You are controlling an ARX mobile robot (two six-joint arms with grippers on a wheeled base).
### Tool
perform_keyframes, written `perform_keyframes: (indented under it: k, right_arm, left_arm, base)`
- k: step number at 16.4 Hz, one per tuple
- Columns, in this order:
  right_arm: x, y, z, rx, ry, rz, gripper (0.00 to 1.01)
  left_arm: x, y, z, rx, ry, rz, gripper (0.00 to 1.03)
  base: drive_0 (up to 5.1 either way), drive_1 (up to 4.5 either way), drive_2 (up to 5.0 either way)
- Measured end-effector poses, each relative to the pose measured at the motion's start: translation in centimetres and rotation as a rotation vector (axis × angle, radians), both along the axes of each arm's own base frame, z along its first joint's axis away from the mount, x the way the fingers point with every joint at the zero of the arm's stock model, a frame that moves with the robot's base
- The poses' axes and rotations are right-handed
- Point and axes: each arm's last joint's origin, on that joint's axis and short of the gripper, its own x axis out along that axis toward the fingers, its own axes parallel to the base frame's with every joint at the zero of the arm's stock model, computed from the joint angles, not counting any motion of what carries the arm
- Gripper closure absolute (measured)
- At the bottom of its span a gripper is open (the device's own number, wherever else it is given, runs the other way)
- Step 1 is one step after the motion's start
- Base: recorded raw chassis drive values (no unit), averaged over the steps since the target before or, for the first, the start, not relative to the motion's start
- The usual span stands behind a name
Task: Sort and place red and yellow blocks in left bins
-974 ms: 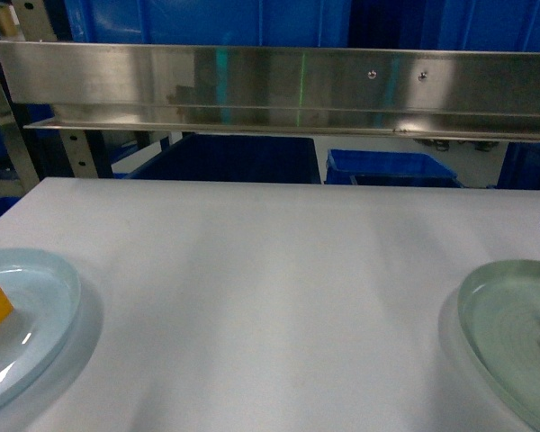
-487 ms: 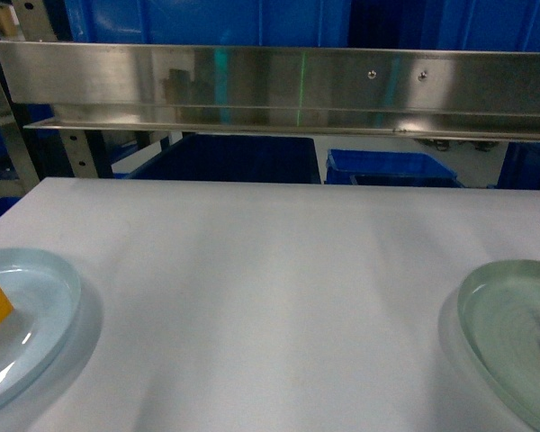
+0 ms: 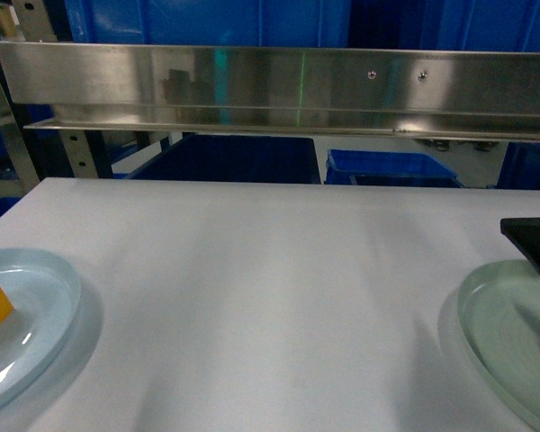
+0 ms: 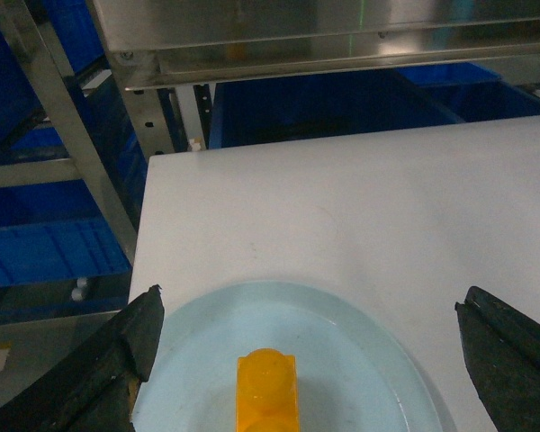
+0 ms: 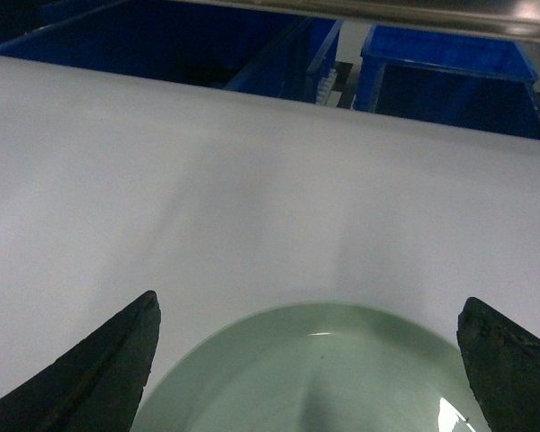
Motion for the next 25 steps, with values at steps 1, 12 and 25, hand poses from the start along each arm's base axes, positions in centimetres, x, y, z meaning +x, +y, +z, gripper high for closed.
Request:
perform_keyframes:
  k: [1,12,25]
  right_arm:
    - [-0.2,0.0,-0.4,-0.003,0.007,-0.003,0.03]
    - [-0.6,-0.5,-3.0,-0.023,0.025,-0.054,0.03]
    - [-1.1,-1.4,-4.2,-0.037,0.054,-0.109,0.03]
  left_arm:
    - [0.0,0.0,0.0,0.000,0.000,0.000,0.05]
    - [0.0,0.0,0.0,0.000,0.000,0.000,0.05]
    - [0.0,0.0,0.0,0.000,0.000,0.001,0.05]
  base:
    - [0.0,0.00,0.0]
    - [0.0,0.00,0.0]
    - [0.0,0.00,0.0]
